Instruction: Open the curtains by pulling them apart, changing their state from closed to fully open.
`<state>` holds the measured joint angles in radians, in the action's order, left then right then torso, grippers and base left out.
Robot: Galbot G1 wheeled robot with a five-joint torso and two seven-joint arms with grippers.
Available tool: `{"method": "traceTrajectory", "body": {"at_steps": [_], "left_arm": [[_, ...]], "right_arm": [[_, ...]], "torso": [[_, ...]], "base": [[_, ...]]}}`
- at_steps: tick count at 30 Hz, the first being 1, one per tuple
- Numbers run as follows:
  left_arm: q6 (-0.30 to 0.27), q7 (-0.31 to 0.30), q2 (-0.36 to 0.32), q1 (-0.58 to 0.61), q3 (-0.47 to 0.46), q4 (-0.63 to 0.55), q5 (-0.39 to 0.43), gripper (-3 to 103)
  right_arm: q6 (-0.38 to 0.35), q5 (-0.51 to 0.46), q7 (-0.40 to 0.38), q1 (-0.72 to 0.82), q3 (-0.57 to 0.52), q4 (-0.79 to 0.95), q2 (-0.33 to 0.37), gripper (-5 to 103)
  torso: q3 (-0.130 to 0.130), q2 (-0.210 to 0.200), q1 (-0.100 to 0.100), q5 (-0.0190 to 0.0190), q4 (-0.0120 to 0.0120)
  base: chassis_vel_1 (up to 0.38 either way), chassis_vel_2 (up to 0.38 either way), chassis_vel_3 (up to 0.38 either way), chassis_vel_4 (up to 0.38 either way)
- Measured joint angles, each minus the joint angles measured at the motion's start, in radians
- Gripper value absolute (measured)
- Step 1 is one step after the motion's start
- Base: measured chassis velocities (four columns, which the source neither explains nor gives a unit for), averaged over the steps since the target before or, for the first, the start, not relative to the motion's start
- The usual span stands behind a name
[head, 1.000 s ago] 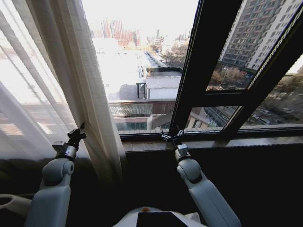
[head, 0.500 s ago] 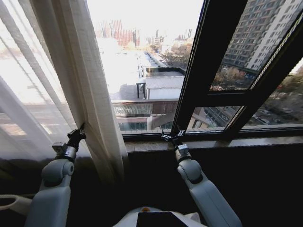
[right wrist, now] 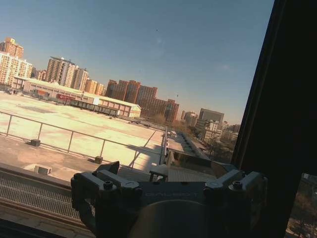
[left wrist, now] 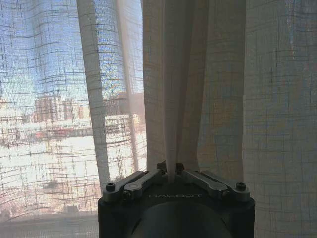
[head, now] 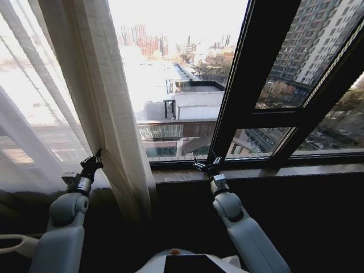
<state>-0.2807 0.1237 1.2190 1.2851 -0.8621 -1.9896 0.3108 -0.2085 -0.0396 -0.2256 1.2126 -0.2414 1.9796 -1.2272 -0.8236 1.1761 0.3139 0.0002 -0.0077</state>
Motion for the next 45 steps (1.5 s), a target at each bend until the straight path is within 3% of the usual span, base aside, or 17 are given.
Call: {"method": "traceTrajectory", "body": {"at_steps": [22, 45], "left_arm": [[-0.028, -0.004, -0.002, 0.004, -0.004, -0.07, 0.01, 0], [-0.024, -0.004, -0.006, 0.004, 0.001, -0.064, 0.01, 0]], "right_arm": [[0.001, 0.001, 0.0, 0.01, -0.003, 0.012, 0.003, 100], [0.001, 0.002, 0.0, 0.003, 0.0, 0.008, -0.004, 100]], "torso": [[0.0, 0.0, 0.0, -0.0001, 0.0002], [0.0, 0.0, 0.0, 0.0, 0.0001]], "base": [[0.028, 0.03, -0.029, -0.027], [0.042, 0.038, -0.043, -0.046]]}}
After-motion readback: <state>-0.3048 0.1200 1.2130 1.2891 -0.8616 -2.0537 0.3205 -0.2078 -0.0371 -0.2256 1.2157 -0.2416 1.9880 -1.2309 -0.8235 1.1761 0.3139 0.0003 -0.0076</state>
